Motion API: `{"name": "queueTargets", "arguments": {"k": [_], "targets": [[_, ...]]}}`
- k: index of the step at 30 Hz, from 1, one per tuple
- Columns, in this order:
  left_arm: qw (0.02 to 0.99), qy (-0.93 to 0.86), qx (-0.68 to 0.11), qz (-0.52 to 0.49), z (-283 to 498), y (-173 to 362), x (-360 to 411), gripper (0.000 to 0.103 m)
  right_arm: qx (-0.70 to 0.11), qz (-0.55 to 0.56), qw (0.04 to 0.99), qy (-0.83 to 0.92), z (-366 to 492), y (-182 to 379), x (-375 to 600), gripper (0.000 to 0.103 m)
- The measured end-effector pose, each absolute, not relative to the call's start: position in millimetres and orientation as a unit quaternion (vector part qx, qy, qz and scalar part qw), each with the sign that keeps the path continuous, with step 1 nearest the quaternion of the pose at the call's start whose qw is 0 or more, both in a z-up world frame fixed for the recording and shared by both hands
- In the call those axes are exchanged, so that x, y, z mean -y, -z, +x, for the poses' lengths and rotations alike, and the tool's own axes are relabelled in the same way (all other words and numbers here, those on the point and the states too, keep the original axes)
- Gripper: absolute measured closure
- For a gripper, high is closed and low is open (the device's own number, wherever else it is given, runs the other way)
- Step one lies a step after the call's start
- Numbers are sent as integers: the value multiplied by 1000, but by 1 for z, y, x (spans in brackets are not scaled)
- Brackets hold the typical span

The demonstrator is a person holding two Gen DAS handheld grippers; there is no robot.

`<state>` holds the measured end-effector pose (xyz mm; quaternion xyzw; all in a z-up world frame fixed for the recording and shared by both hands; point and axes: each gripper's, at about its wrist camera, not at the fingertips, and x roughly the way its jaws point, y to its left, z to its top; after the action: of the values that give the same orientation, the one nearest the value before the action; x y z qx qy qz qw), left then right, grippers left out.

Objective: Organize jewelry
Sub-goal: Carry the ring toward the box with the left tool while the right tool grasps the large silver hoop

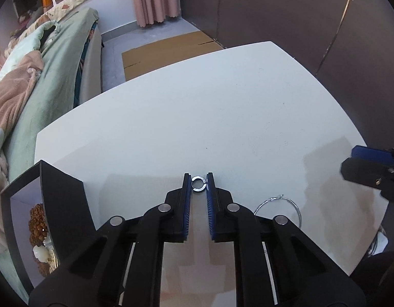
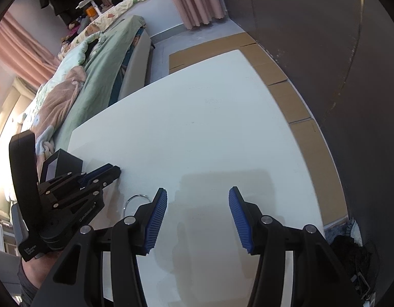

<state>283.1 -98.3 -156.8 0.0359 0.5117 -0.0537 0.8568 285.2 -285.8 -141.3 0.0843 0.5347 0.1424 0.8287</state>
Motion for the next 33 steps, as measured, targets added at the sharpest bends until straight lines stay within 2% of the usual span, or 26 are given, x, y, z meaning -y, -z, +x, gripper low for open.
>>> {"name": "queueTargets", "arguments": {"k": [6,9,14,16,24,27,32,33], "targets": [[860,68,-506,4,277,141,86,91,-537,59,824,-168,287,145,263,55],[863,68,-500,-6,274,134,78,91,-540,37,822,-176,286,147,250,60],[871,70,-486,-24,267,117,61,91,-538,-45,821,-187,281,155,219,61],[874,70,-480,-31,263,111,53,91,-538,-74,819,-186,279,160,208,64],[882,68,-464,-47,252,94,29,91,-523,-118,824,-183,278,162,190,67],[884,64,-460,-50,248,90,19,91,-518,-132,823,-191,276,162,184,70],[887,59,-454,-55,241,84,3,91,-510,-140,824,-205,275,162,176,83],[888,58,-452,-56,239,83,1,91,-509,-139,823,-209,275,163,174,88]]}}
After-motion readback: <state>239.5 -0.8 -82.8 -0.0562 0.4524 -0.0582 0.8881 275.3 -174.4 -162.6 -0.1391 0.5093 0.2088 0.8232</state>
